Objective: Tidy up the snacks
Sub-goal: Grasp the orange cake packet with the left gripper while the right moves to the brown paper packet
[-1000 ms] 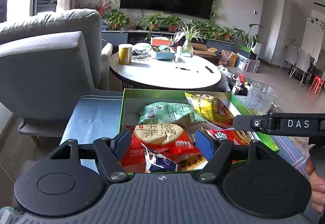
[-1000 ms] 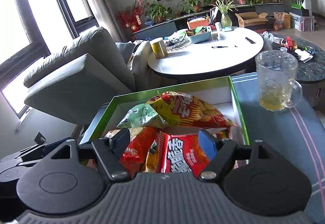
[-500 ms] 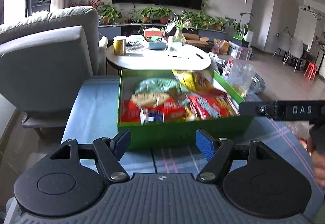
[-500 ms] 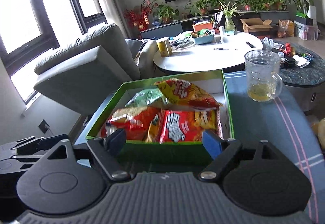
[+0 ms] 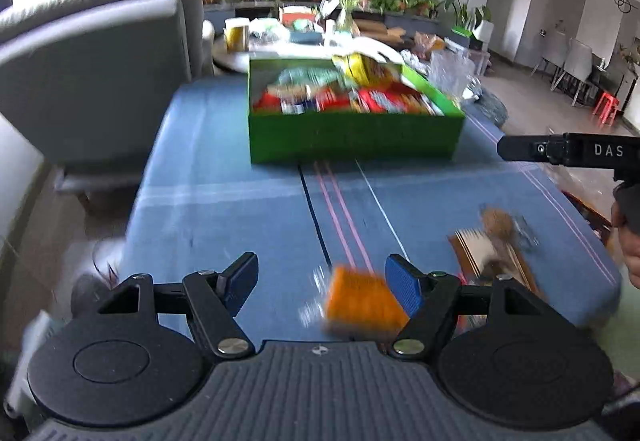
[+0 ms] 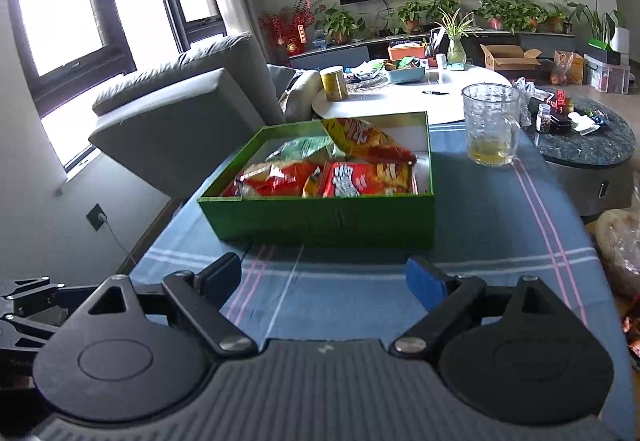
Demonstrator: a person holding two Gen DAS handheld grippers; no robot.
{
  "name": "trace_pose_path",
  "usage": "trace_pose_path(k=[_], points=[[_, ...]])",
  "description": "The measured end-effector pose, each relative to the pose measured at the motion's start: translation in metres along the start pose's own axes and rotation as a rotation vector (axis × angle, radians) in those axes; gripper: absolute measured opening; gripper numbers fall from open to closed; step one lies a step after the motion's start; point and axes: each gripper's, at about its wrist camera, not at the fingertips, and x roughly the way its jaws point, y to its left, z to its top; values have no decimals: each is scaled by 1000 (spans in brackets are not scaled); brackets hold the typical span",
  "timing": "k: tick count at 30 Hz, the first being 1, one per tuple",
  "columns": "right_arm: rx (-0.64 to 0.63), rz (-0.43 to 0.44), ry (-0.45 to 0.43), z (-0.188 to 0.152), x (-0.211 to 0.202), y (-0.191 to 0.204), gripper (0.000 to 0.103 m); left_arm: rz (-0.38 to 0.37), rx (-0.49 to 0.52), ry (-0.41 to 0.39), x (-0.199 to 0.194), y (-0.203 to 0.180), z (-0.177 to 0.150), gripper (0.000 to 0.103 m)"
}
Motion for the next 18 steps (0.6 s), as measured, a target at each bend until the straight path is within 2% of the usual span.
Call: trace_pose_path(k=[7,11,15,18], points=[[69,-41,55,-22,-10,-20,77,-94,2,67,0,-16,-19,68],[88,-48,108,-37,-11,-24,77,-162,16,139,13,-28,-23,68],[88,-23,177,-53,-9,-22,80,-159,10,173,28,-32,-23,68],[106,-4,227,-59,0,-20,80,-137,-50,182,40,-27,-14,68]])
